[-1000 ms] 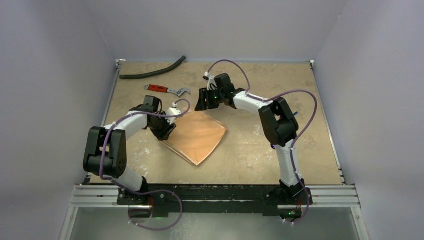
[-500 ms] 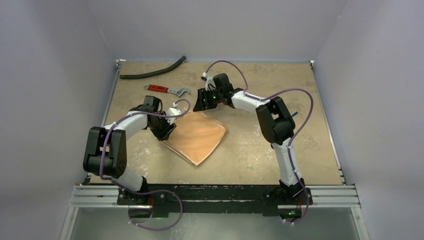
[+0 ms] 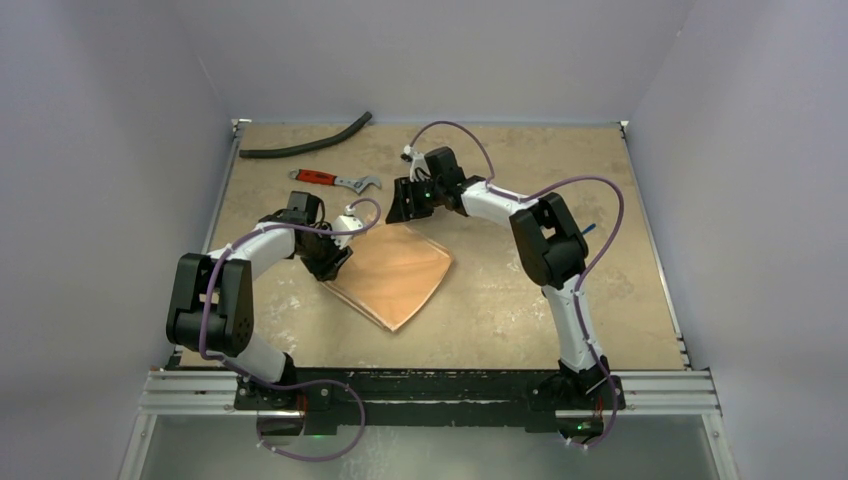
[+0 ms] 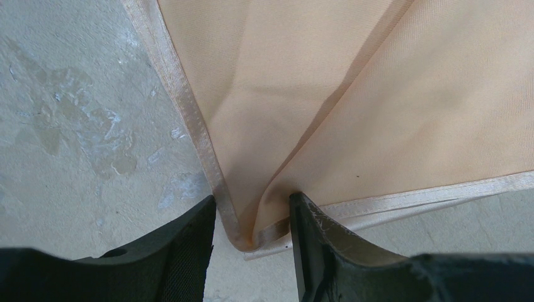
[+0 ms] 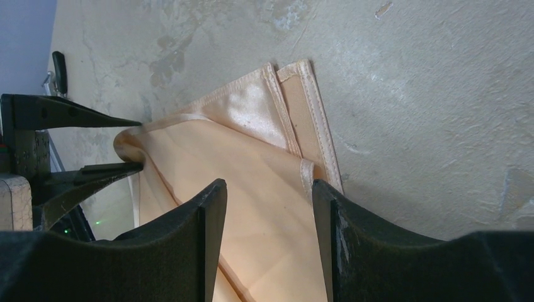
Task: Fold the napkin into a case and place the utensils inside
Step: Smooth out the upper triangle-folded napkin at the center of the board.
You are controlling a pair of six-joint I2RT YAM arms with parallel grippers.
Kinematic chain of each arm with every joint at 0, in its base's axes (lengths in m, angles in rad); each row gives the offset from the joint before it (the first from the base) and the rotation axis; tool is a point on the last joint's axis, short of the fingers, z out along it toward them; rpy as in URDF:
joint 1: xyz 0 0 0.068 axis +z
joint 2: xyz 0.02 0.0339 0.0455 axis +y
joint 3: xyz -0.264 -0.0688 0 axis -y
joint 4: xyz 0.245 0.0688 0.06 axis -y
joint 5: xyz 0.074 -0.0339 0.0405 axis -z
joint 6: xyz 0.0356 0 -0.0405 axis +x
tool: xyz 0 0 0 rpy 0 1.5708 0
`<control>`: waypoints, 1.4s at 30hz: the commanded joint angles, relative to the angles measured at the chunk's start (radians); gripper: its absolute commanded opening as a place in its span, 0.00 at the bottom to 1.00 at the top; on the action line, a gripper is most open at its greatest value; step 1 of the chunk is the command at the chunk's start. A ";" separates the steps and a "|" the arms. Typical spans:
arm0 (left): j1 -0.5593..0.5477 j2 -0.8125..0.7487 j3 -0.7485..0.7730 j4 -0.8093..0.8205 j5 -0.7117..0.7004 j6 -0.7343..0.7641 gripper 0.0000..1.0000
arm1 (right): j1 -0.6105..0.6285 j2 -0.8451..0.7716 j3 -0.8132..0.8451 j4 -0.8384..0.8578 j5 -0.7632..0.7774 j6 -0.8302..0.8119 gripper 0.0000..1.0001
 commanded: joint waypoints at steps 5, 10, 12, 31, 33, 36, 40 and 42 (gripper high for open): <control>-0.007 -0.017 -0.006 0.002 -0.014 0.035 0.45 | 0.009 0.020 0.026 0.042 0.009 -0.004 0.56; -0.008 -0.014 -0.003 0.001 -0.014 0.036 0.45 | 0.009 0.032 0.024 0.046 -0.023 -0.002 0.56; -0.008 -0.012 -0.002 0.002 -0.015 0.035 0.45 | 0.011 0.040 0.032 0.038 -0.035 0.001 0.55; -0.008 -0.004 0.002 0.002 -0.019 0.036 0.44 | 0.020 -0.006 -0.012 0.103 -0.165 0.057 0.52; -0.008 -0.001 0.002 0.004 -0.020 0.036 0.44 | 0.023 -0.021 -0.019 0.121 -0.183 0.074 0.52; -0.008 0.000 0.001 0.004 -0.018 0.036 0.44 | 0.028 -0.030 -0.009 0.134 -0.202 0.084 0.53; -0.009 -0.002 -0.003 0.004 -0.018 0.040 0.44 | 0.030 -0.011 0.013 0.138 -0.216 0.091 0.53; -0.008 -0.004 -0.005 0.004 -0.021 0.042 0.43 | 0.031 -0.006 0.016 0.154 -0.225 0.098 0.53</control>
